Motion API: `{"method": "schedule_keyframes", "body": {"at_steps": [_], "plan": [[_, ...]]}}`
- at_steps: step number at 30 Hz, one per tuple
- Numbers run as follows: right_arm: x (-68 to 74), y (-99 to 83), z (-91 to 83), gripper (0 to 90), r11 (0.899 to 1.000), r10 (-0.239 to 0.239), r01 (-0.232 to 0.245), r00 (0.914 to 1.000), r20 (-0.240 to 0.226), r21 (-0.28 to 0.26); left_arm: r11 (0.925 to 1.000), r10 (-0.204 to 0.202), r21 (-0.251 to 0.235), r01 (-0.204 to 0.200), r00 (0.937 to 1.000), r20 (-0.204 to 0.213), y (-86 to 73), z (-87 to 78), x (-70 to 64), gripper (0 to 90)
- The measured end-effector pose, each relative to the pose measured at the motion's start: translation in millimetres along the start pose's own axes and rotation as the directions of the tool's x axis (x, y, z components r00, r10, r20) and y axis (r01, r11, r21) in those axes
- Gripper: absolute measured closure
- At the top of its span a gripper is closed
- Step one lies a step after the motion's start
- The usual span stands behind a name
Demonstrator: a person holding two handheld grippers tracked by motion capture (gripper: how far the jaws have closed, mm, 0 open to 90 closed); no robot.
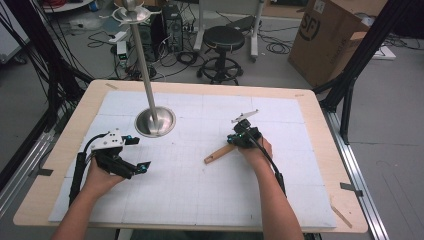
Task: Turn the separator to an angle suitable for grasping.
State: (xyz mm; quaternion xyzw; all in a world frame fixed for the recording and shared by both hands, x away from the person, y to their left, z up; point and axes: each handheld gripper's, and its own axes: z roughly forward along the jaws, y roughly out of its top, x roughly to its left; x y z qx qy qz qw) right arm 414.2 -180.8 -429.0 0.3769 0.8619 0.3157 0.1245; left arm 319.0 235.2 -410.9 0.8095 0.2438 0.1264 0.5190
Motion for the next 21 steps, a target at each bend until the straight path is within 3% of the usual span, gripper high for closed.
{"method": "schedule_keyframes", "body": {"at_steps": [4, 14, 21], "plan": [[7.8, -0.7, -4.4, 89.8, 0.999, -0.038, 0.037, 0.9989, 0.026, 0.039, 1.0000, 0.004, 0.005, -0.004, 1.0000, 0.003, -0.1, 0.5, 0.0, 1.8], [9.2, -9.3, -7.4, 89.8, 0.999, -0.006, 0.006, 1.0000, 0.004, 0.045, 0.9999, 0.011, 0.013, -0.011, 0.9999, 0.006, 0.3, 1.0, -2.7, 1.8], [12.2, -19.7, -17.1, 89.8, 0.998, -0.025, 0.025, 0.9997, -0.008, 0.053, 0.9998, 0.010, 0.015, -0.010, 0.9999, 0.008, -0.1, 2.4, -2.5, 1.8]]}}
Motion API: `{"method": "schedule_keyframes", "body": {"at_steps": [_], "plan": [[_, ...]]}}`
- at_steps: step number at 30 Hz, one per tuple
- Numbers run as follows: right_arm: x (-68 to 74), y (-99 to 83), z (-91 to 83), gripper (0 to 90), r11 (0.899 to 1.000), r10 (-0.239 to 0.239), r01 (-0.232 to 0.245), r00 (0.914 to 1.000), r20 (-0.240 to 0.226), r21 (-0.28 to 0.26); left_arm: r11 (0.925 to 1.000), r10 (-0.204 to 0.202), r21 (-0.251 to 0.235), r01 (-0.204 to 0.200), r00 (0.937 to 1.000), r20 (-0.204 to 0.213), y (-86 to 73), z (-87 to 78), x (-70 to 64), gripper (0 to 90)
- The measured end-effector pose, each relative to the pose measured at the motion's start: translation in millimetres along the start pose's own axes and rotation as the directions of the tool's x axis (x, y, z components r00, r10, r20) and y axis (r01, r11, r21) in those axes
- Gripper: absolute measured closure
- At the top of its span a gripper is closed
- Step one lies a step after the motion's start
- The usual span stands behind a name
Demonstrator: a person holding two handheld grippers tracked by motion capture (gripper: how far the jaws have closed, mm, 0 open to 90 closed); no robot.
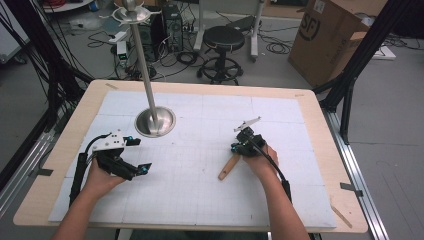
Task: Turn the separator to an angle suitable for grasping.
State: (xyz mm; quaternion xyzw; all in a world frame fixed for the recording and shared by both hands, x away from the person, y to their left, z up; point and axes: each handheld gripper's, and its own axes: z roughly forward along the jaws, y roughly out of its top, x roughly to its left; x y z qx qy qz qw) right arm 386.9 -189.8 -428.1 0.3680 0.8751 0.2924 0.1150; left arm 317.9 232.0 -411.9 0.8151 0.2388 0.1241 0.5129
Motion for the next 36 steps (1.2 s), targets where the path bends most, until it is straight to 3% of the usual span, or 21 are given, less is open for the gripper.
{"method": "schedule_keyframes", "body": {"at_steps": [11, 14, 17, 25, 26, 32, 36], "plan": [[-0.1, -14.8, -8.5, 89.3, 0.999, 0.021, -0.022, 0.9991, -0.036, -0.024, 1.0000, 0.006, 0.008, -0.006, 1.0000, -0.002, 0.2, 0.6, -1.4, 1.8], [2.2, -14.5, -11.7, 84.8, 0.999, 0.003, -0.005, 0.9992, -0.039, -0.042, 1.0000, 0.004, 0.008, -0.004, 1.0000, -0.004, 0.0, 0.8, -1.2, 1.8], [5.3, -13.3, -20.4, 86.1, 0.997, -0.017, 0.014, 0.9990, -0.040, -0.077, 1.0000, -0.001, 0.008, 0.001, 1.0000, -0.003, -0.3, 0.5, -0.6, 1.8], [2.6, -23.7, -39.1, 85.2, 0.993, -0.012, 0.011, 0.9999, -0.012, -0.114, 1.0000, -0.002, 0.002, 0.002, 1.0000, -0.003, 0.0, 0.0, -0.9, 1.8], [2.2, -25.9, -42.1, 86.1, 0.993, -0.028, 0.030, 0.9994, 0.021, -0.111, 1.0000, 0.004, 0.004, -0.004, 1.0000, -0.003, 0.1, -0.1, -0.4, 1.8], [-3.9, -26.3, -42.4, 89.4, 0.992, -0.024, 0.031, 0.9984, 0.051, -0.126, 1.0000, 0.006, 0.006, -0.006, 1.0000, -0.005, 0.3, 0.2, -1.1, 1.8], [-7.4, -26.7, -34.8, 89.4, 0.995, -0.016, 0.021, 0.9987, 0.049, -0.094, 1.0000, 0.005, 0.006, -0.005, 1.0000, -0.005, 0.0, 0.1, -0.8, 1.8]]}}
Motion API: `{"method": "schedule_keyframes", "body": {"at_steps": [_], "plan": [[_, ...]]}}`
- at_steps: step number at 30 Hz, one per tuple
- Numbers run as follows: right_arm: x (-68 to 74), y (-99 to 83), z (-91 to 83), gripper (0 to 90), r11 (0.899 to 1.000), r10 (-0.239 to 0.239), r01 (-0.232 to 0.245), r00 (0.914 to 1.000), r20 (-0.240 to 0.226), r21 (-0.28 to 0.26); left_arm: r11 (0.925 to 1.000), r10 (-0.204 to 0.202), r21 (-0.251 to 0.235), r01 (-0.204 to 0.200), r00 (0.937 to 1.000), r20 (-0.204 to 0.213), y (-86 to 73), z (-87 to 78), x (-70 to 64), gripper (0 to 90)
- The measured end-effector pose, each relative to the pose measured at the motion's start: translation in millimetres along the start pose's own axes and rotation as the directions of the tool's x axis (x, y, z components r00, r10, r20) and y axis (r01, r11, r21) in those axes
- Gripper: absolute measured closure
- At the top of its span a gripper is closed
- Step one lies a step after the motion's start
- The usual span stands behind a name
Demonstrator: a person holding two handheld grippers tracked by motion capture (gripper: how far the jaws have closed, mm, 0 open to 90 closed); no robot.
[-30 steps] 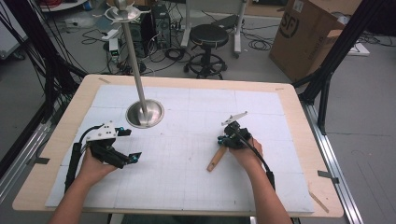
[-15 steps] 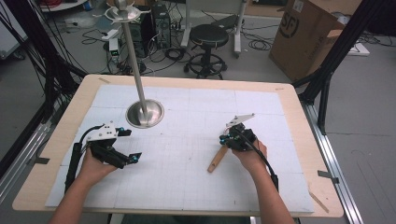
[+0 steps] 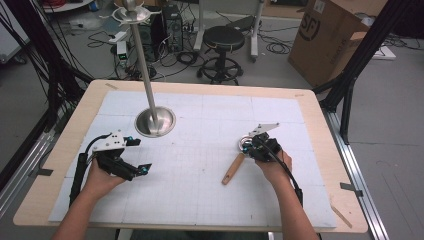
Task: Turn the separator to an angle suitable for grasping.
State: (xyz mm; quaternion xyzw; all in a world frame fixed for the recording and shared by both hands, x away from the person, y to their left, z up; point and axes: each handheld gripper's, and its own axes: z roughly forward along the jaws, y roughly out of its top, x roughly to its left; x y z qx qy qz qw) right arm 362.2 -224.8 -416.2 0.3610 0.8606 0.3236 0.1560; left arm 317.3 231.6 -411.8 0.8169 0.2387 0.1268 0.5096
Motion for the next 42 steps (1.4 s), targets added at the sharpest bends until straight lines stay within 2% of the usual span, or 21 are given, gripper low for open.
{"method": "schedule_keyframes", "body": {"at_steps": [1, 4, 6, 9, 15, 17, 21, 22, 26, 30, 34, 39, 40, 41, 42], "plan": [[-1.4, -2.6, 5.5, 89.4, 0.999, -0.009, 0.009, 1.0000, 0.001, 0.038, 1.0000, -0.003, 0.000, 0.003, 1.0000, 0.000, -0.2, 0.2, 0.0, 1.8], [-1.7, -3.8, 5.0, 89.5, 1.000, 0.003, -0.002, 0.9999, -0.015, 0.028, 1.0000, -0.003, 0.001, 0.003, 1.0000, 0.003, -0.4, 0.7, 0.1, 1.8], [1.2, -3.8, 4.3, 89.6, 0.999, -0.009, 0.009, 0.9999, -0.008, 0.036, 1.0000, -0.003, 0.003, 0.003, 1.0000, 0.003, -0.5, 1.0, 0.4, 1.8], [6.7, -3.0, 4.4, 89.6, 0.999, -0.025, 0.026, 0.9991, -0.035, 0.039, 1.0000, 0.001, 0.003, -0.001, 1.0000, 0.003, -0.2, 0.9, 0.1, 1.8], [30.5, 1.5, 6.3, 89.6, 0.994, -0.096, 0.099, 0.9925, -0.076, 0.039, 1.0000, -0.003, -0.002, 0.003, 1.0000, 0.002, 0.0, -0.2, -0.2, 1.8], [40.8, -0.8, 6.9, 89.6, 0.995, -0.093, 0.095, 0.9906, -0.101, 0.014, 1.0000, -0.005, -0.003, 0.005, 1.0000, 0.002, -0.1, -0.1, -0.2, 1.8], [44.8, -3.7, 5.9, 89.6, 0.997, -0.079, 0.080, 0.9896, -0.121, 0.001, 1.0000, 0.000, 0.000, 0.000, 1.0000, 0.004, -0.1, 0.4, 0.0, 1.8], [44.6, -4.5, 6.0, 89.6, 0.996, -0.089, 0.089, 0.9886, -0.121, -0.006, 1.0000, -0.002, 0.000, 0.002, 1.0000, 0.003, -0.1, 0.5, -0.3, 1.8], [44.4, -8.8, 5.5, 89.2, 0.998, -0.066, 0.067, 0.9894, -0.130, 0.003, 1.0000, -0.005, 0.001, 0.005, 1.0000, 0.001, -0.3, 0.2, -0.4, 1.8], [42.1, -11.1, -2.0, 87.0, 0.997, -0.066, 0.060, 0.9894, -0.130, -0.048, 1.0000, 0.000, 0.003, 0.000, 1.0000, 0.000, -0.3, 0.0, 0.5, 1.8], [42.1, -12.9, -8.2, 86.4, 0.995, -0.083, 0.075, 0.9881, -0.129, -0.064, 1.0000, -0.002, 0.008, 0.002, 1.0000, 0.002, -0.5, 0.9, -0.1, 1.8], [55.4, -15.1, -12.3, 87.1, 0.989, -0.137, 0.127, 0.9754, -0.172, -0.072, 1.0000, -0.003, 0.003, 0.003, 1.0000, 0.000, -0.4, 0.3, -0.1, 1.8], [66.3, -15.1, -12.6, 87.3, 0.986, -0.161, 0.150, 0.9664, -0.200, -0.071, 1.0000, 0.000, 0.003, 0.000, 1.0000, -0.001, -0.3, -0.1, 0.3, 1.8], [66.3, -15.1, -12.6, 87.3, 0.986, -0.161, 0.150, 0.9664, -0.200, -0.071, 1.0000, 0.000, 0.002, 0.000, 1.0000, 0.000, -0.3, -0.2, 0.5, 1.8], [77.2, -15.4, -11.4, 87.9, 0.982, -0.187, 0.177, 0.9561, -0.226, -0.062, 1.0000, -0.001, 0.002, 0.001, 1.0000, 0.000, -0.3, -0.3, 0.6, 1.8]]}}
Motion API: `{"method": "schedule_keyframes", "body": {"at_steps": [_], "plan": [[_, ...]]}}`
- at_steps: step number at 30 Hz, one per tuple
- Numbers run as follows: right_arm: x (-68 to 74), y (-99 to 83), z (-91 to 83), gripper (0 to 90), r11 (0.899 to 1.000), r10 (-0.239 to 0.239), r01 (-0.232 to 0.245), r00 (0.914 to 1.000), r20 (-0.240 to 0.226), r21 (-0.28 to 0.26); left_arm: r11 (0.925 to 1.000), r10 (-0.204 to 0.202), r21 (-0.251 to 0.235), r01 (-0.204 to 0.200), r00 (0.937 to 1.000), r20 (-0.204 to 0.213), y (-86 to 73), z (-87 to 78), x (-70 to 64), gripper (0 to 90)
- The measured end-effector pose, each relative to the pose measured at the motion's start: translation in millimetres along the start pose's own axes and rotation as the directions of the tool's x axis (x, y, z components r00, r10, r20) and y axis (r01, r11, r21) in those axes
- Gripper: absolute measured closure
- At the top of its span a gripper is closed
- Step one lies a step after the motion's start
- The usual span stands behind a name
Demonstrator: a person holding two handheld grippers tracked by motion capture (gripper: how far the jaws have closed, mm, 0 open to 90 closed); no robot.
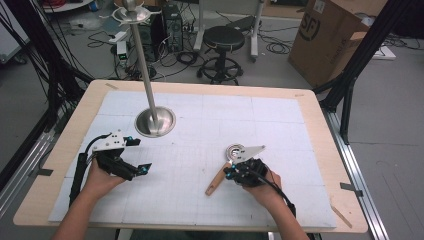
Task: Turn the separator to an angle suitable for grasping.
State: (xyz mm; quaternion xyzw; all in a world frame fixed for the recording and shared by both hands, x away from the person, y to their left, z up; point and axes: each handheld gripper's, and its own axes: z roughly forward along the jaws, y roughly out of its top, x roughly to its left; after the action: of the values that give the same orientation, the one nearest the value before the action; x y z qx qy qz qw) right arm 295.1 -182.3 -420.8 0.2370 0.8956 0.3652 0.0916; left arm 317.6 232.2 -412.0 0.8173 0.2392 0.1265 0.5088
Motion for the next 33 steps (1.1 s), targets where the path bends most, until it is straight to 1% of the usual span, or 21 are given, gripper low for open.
{"method": "schedule_keyframes", "body": {"at_steps": [1, 2, 4, 5, 7, 9, 11, 15, 16, 17, 19, 21, 22, 26, 29, 30, 31, 32, 33], "plan": [[0.0, 0.0, 0.0, 87.9, 1.000, 0.000, 0.000, 1.0000, 0.000, 0.000, 1.0000, -0.003, -0.003, 0.003, 1.0000, -0.001, 0.0, 0.1, -0.1, 1.8], [6.9, 0.7, 3.8, 88.0, 1.000, -0.023, 0.023, 0.9995, -0.021, 0.013, 1.0000, -0.003, -0.004, 0.003, 1.0000, 0.002, 0.0, 0.0, 0.0, 1.8], [16.0, 1.4, 10.6, 88.3, 0.998, -0.044, 0.046, 0.9978, -0.049, 0.034, 1.0000, -0.004, -0.005, 0.004, 1.0000, 0.000, 0.1, -0.2, -0.2, 1.8], [19.5, 1.7, 13.4, 88.6, 0.998, -0.048, 0.051, 0.9974, -0.054, 0.041, 1.0000, -0.005, -0.005, 0.005, 1.0000, -0.001, 0.1, -0.3, -0.3, 1.8], [20.8, 3.6, 18.4, 89.0, 0.998, -0.046, 0.048, 0.9970, -0.062, 0.038, 1.0000, -0.001, -0.003, 0.001, 1.0000, -0.001, 0.2, -0.5, -0.1, 1.8], [20.2, 6.4, 23.7, 89.1, 0.998, -0.041, 0.043, 0.9974, -0.060, 0.038, 1.0000, -0.001, -0.003, 0.001, 1.0000, -0.001, 0.4, -0.6, -0.1, 1.8], [18.3, 11.1, 28.6, 89.2, 1.000, -0.021, 0.022, 0.9977, -0.065, 0.022, 1.0000, -0.002, -0.006, 0.002, 1.0000, -0.003, 0.4, -0.6, -0.2, 1.8], [15.6, 22.1, 41.6, 89.2, 1.000, -0.016, 0.017, 0.9987, -0.048, 0.025, 1.0000, -0.004, -0.006, 0.004, 1.0000, -0.002, 0.3, -0.8, 0.3, 1.8], [14.3, 27.8, 47.3, 89.1, 1.000, -0.013, 0.013, 0.9994, -0.032, 0.024, 1.0000, -0.004, -0.006, 0.004, 1.0000, -0.001, 0.3, -0.7, 0.4, 1.8], [14.3, 27.8, 47.3, 89.1, 1.000, -0.013, 0.013, 0.9994, -0.032, 0.024, 1.0000, -0.005, -0.008, 0.005, 1.0000, -0.001, 0.2, -0.6, 0.4, 1.8], [12.9, 32.5, 51.6, 89.1, 1.000, -0.015, 0.015, 0.9998, -0.016, 0.027, 1.0000, -0.005, -0.008, 0.005, 1.0000, 0.000, 0.2, -0.6, 0.6, 1.8], [8.8, 38.8, 58.1, 89.0, 1.000, 0.002, -0.002, 1.0000, 0.005, 0.024, 0.9999, -0.005, -0.010, 0.005, 1.0000, 0.001, 0.3, -0.6, 0.7, 1.8], [8.8, 38.8, 58.1, 89.0, 1.000, 0.002, -0.002, 1.0000, 0.005, 0.024, 0.9999, -0.005, -0.010, 0.005, 1.0000, 0.002, 0.3, -0.7, 0.7, 1.8], [1.4, 42.0, 63.1, 89.1, 0.999, 0.025, -0.026, 0.9994, 0.023, 0.025, 0.9999, -0.003, -0.012, 0.003, 1.0000, 0.000, 0.6, -1.4, 0.8, 1.8], [-1.3, 40.6, 64.2, 88.1, 0.998, 0.046, -0.047, 0.9987, 0.024, 0.032, 0.9999, -0.004, -0.015, 0.005, 1.0000, 0.002, 0.6, -2.2, 1.0, 1.8], [-1.6, 40.5, 63.8, 87.1, 0.999, 0.044, -0.044, 0.9987, 0.025, 0.030, 0.9999, -0.004, -0.016, 0.004, 1.0000, 0.003, 0.6, -2.3, 1.4, 1.8], [-0.8, 41.1, 58.9, 85.1, 0.999, 0.047, -0.047, 0.9988, 0.016, 0.012, 0.9999, -0.006, -0.016, 0.006, 1.0000, 0.002, 0.5, -2.1, 1.5, 1.8], [-0.8, 41.1, 58.9, 85.1, 0.999, 0.047, -0.047, 0.9988, 0.016, 0.012, 0.9999, -0.008, -0.015, 0.008, 1.0000, 0.002, 0.3, -2.0, 1.5, 1.8], [-0.7, 41.7, 55.8, 83.6, 0.999, 0.040, -0.040, 0.9990, 0.018, -0.001, 0.9999, -0.006, -0.014, 0.006, 1.0000, 0.004, 0.3, -1.8, 1.5, 1.8]]}}
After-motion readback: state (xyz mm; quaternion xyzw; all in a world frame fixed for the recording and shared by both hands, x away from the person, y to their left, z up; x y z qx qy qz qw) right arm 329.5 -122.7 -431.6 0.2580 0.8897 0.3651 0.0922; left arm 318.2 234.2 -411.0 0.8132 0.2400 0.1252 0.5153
